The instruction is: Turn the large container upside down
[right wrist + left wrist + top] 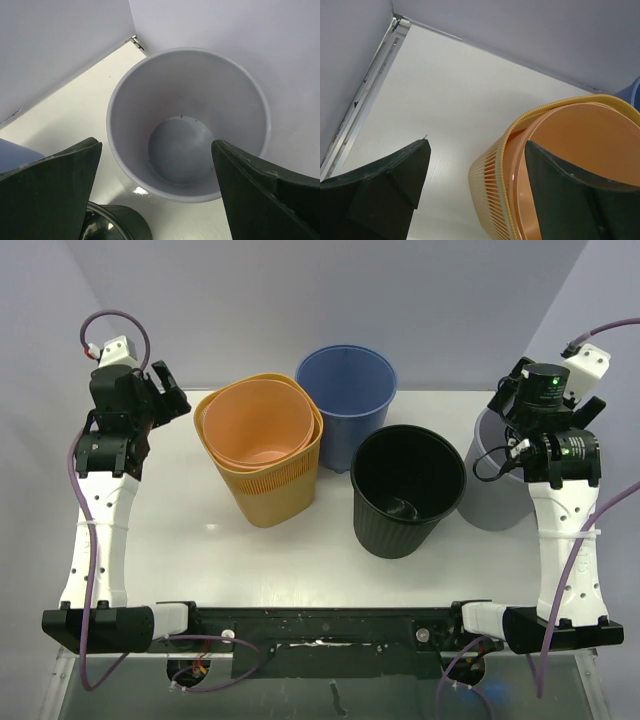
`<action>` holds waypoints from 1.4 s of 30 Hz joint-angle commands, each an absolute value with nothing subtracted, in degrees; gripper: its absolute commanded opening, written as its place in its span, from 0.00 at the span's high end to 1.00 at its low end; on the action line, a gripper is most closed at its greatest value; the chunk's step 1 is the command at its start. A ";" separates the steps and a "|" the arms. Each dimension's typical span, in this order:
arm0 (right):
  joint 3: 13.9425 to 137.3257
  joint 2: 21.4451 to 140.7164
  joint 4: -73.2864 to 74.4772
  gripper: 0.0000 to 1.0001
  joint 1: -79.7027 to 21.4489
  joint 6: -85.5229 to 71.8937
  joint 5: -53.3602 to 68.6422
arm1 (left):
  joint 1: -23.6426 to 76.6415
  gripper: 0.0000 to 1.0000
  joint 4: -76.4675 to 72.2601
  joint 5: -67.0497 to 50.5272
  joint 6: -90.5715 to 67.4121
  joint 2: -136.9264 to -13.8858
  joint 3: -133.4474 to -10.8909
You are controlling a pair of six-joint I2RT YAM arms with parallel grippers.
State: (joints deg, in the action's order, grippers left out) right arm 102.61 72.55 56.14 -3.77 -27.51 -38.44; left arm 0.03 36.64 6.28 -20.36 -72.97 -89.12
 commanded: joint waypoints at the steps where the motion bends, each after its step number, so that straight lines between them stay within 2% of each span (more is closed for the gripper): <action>1: 102.03 71.78 52.65 0.02 -3.52 -27.89 -38.13 | 0.00 0.24 32.96 9.08 -20.30 -71.32 -89.54; 14: 98.00 67.26 46.17 0.02 -3.50 -27.89 -32.81 | 1.59 0.23 24.44 3.66 -20.85 -67.14 -86.03; 20: 90.86 61.56 40.07 0.02 -3.47 -27.89 -31.52 | 8.17 0.23 15.47 -4.88 -22.85 -64.54 -82.00; 24: 90.53 59.46 39.49 0.02 -3.42 -27.89 -27.66 | 16.81 0.23 13.24 -3.72 -21.65 -65.08 -81.68; 29: 94.80 62.97 46.13 0.02 -3.53 -27.89 -10.97 | 31.54 0.23 17.41 3.57 -14.49 -69.64 -86.11; 32: 96.96 65.54 52.34 0.02 -3.60 -27.89 -10.35 | 37.37 0.23 20.06 5.83 -9.85 -71.06 -88.86; 38: 98.33 64.82 61.10 0.02 -3.60 -27.89 -6.10 | 40.48 0.23 17.84 -1.81 -6.38 -69.79 -87.89; 39: 98.58 65.07 62.94 0.02 -3.60 -13.94 -3.55 | 40.89 0.23 17.25 -3.86 -6.61 -70.02 -87.93; 42: 97.77 65.47 67.87 0.02 -3.73 -18.38 1.13 | 42.83 0.23 16.39 -8.18 -8.85 -71.91 -88.40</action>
